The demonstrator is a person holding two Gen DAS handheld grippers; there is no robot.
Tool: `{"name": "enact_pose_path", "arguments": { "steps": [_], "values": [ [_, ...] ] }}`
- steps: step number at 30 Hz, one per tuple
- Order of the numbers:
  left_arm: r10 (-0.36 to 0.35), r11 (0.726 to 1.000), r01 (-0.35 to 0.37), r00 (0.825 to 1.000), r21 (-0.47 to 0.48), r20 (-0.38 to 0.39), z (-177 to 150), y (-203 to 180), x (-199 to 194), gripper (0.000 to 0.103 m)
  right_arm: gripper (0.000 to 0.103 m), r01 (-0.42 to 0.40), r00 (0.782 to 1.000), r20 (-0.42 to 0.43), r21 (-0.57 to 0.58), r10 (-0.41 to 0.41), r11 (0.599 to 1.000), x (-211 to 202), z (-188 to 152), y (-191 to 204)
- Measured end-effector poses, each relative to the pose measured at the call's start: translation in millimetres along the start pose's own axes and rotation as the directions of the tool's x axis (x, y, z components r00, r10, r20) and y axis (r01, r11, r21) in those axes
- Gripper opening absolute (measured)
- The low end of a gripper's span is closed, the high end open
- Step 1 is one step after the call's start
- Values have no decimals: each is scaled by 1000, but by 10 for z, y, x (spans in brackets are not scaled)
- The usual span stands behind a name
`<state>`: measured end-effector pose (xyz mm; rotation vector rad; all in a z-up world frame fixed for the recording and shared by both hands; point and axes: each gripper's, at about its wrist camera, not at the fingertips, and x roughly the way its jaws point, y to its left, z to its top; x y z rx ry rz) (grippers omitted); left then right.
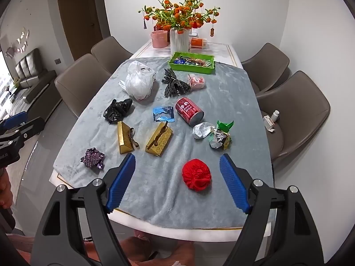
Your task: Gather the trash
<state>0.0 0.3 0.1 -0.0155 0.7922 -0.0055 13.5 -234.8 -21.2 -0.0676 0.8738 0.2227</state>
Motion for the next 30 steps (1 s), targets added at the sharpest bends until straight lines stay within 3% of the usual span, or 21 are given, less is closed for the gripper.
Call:
{"name": "enact_pose_path", "arguments": {
  "steps": [30],
  "values": [
    [8, 1000, -8, 1000, 9, 9, 14, -3, -50, 95, 79, -4, 1000, 1, -1, 4, 1000, -75, 41, 42]
  ]
}}
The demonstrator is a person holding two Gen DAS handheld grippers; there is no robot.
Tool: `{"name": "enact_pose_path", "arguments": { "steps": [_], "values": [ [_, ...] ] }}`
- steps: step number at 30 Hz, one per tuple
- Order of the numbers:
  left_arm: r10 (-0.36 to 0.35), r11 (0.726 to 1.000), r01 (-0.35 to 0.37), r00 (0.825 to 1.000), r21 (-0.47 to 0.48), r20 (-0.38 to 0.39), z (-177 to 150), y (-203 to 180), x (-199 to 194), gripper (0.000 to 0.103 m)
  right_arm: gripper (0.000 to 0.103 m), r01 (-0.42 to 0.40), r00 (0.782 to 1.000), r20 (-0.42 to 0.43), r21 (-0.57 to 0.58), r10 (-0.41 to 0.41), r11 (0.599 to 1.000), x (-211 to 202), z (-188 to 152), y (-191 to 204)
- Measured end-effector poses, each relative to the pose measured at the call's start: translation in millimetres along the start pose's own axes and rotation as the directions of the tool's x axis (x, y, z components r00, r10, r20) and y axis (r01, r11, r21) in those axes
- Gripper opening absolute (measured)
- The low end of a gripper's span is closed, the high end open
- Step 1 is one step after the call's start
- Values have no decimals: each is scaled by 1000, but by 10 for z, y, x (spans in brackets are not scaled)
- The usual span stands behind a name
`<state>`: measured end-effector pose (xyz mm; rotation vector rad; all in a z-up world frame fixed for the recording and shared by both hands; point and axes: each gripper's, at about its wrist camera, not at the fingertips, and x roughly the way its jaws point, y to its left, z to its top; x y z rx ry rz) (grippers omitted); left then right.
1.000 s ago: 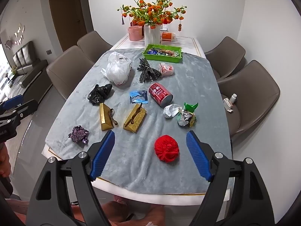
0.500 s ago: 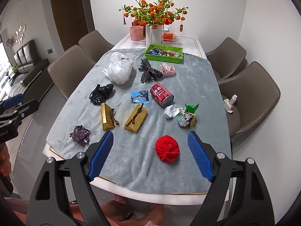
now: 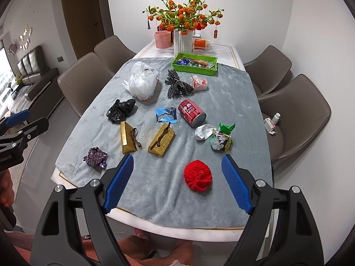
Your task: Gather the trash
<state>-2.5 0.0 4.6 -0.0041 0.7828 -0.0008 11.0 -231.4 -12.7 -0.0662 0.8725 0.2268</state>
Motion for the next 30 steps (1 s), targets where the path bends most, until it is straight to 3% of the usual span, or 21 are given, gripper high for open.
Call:
{"name": "enact_pose_path", "arguments": {
  "steps": [30],
  "values": [
    [5, 1000, -5, 1000, 3, -3, -5, -12, 10, 95, 79, 1, 1000, 1, -6, -1, 1000, 28, 29, -24]
  ]
}}
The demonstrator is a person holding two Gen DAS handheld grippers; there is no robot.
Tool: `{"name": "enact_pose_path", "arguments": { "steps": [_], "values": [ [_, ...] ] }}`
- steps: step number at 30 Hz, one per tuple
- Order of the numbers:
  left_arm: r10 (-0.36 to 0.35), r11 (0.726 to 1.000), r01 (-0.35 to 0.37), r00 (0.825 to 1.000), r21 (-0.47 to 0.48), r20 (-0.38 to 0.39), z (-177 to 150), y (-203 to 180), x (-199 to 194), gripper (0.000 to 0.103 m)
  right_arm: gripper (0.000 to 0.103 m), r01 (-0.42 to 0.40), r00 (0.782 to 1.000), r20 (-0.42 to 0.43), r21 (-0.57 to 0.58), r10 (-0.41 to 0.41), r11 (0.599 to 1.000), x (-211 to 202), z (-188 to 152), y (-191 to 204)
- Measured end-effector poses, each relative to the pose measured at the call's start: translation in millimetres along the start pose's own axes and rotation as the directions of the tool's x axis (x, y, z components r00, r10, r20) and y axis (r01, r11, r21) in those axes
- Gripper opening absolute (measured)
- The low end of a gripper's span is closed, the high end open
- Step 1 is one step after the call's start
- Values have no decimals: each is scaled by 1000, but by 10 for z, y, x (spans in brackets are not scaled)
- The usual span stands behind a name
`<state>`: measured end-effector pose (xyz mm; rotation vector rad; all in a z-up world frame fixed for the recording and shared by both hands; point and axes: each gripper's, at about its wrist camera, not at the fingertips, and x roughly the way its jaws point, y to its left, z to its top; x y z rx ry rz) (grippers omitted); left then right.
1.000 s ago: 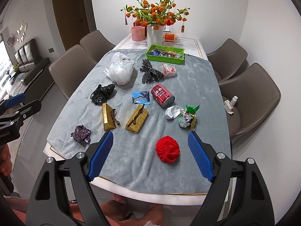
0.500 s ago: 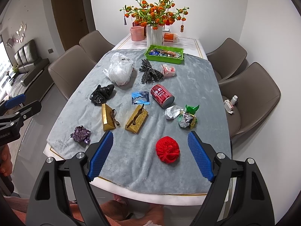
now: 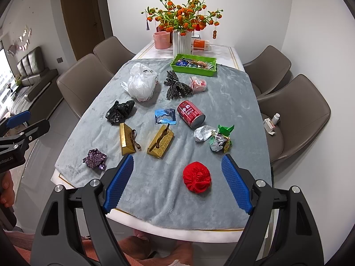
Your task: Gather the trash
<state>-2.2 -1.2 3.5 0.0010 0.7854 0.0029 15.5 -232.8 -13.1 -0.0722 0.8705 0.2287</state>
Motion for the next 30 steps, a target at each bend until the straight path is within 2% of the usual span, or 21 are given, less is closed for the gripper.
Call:
{"name": "enact_pose_path", "arguments": {
  "steps": [30],
  "values": [
    [2, 1000, -2, 1000, 4, -3, 9, -16, 13, 95, 79, -1, 1000, -1, 1, 1, 1000, 1, 1, -16]
  ]
}}
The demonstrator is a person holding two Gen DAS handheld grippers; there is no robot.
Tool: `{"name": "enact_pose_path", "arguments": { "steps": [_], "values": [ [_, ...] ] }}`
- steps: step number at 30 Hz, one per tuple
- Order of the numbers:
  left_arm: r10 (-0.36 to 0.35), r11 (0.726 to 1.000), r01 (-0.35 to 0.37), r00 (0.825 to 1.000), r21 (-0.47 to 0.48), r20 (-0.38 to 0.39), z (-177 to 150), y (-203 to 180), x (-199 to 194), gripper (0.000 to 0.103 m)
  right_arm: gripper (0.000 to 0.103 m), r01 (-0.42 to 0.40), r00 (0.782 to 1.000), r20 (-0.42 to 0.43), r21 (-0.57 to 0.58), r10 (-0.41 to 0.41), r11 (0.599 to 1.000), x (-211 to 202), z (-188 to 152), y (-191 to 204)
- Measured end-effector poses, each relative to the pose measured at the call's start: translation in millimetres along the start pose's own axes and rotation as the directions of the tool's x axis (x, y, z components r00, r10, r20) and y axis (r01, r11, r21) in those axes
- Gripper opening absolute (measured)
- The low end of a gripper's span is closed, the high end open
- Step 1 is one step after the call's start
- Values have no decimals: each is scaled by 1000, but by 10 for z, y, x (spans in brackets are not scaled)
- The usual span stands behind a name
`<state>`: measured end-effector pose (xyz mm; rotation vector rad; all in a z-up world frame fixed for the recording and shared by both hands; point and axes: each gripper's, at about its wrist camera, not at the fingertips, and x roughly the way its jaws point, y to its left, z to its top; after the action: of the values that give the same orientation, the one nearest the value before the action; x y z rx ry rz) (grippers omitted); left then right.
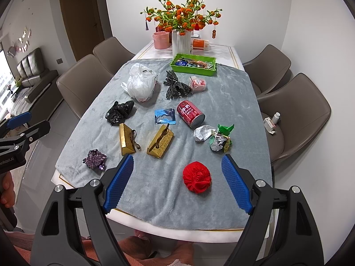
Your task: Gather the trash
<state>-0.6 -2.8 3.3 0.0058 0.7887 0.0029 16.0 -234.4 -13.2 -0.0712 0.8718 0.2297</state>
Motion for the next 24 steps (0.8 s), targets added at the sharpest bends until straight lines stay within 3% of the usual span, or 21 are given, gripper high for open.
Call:
{"name": "enact_pose_path", "arguments": {
  "steps": [12, 24],
  "values": [
    [0, 1000, 0, 1000, -13, -10, -90, 46, 92, 95, 79, -18, 1000, -10, -15, 18, 1000, 76, 19, 48],
    [15, 996, -24, 994, -85, -104, -298, 426, 440, 95, 79, -113, 992, -63, -114, 106, 987, 566, 171, 602]
  ]
}}
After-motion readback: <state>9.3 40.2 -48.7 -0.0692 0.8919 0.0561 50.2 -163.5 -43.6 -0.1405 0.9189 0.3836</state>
